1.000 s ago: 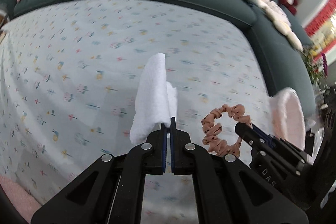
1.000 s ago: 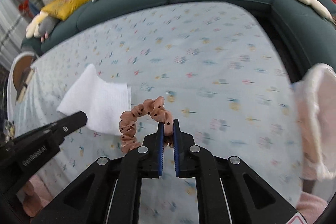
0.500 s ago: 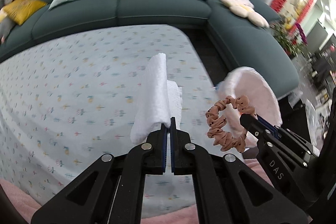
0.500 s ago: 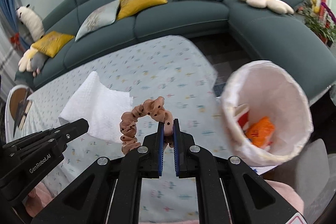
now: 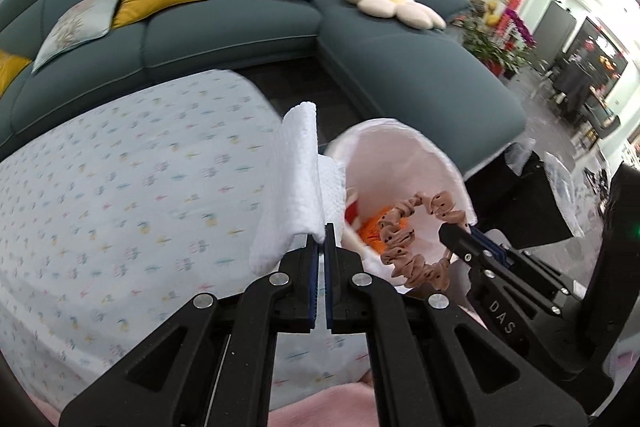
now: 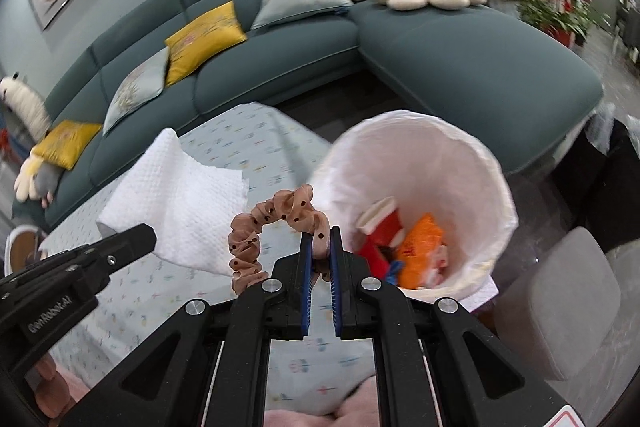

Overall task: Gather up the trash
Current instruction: 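Carry the white cloth and pink scrunchie in both tools over the bin, then open both tools to drop the cloth and scrunchie into the bin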

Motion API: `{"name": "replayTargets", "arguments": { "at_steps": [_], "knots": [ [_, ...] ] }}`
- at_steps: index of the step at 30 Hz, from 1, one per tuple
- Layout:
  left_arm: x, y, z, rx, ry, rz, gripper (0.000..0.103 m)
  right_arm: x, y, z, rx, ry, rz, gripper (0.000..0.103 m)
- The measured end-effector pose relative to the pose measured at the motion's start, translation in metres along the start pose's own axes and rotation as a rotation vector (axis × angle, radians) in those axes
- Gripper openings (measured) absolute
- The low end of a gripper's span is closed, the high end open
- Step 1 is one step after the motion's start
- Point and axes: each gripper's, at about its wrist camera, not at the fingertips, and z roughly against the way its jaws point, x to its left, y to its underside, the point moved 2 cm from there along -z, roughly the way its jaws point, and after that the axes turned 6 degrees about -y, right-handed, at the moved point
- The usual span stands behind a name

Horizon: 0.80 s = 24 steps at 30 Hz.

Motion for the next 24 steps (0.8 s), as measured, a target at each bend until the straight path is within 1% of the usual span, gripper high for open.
{"name": "replayTargets", "arguments": {
  "at_steps": [7,9,11,15,16,21,24],
  "knots": [
    [-0.038,-0.012,-0.021,0.021,0.052,-0.034,0.002,-0.044,-0.006,0.002,-0.02,0.025,-0.082,0.008],
    [-0.048,-0.014,-0.03,0.034,0.079,-0.043,0.002,-0.055,-0.007,0.001,-0.021,0.033,-0.1,0.008],
    [-0.054,-0.017,-0.04,0.051,0.089,-0.045,0.003,-0.064,-0.006,0.0,-0.02,0.038,-0.114,0.008],
    [-0.063,-0.022,-0.053,0.058,0.088,-0.053,0.003,-0.077,-0.009,-0.004,-0.017,0.045,-0.137,0.008],
    [-0.065,-0.022,-0.054,0.058,0.086,-0.054,0.004,-0.079,-0.009,-0.006,-0.016,0.046,-0.141,0.008],
    [-0.066,-0.026,-0.062,0.061,0.066,-0.033,0.028,-0.086,-0.01,-0.012,-0.011,0.044,-0.155,0.008],
    [-0.062,-0.026,-0.064,0.06,0.047,-0.027,0.031,-0.085,-0.011,-0.017,-0.007,0.041,-0.154,0.009]
  ]
}}
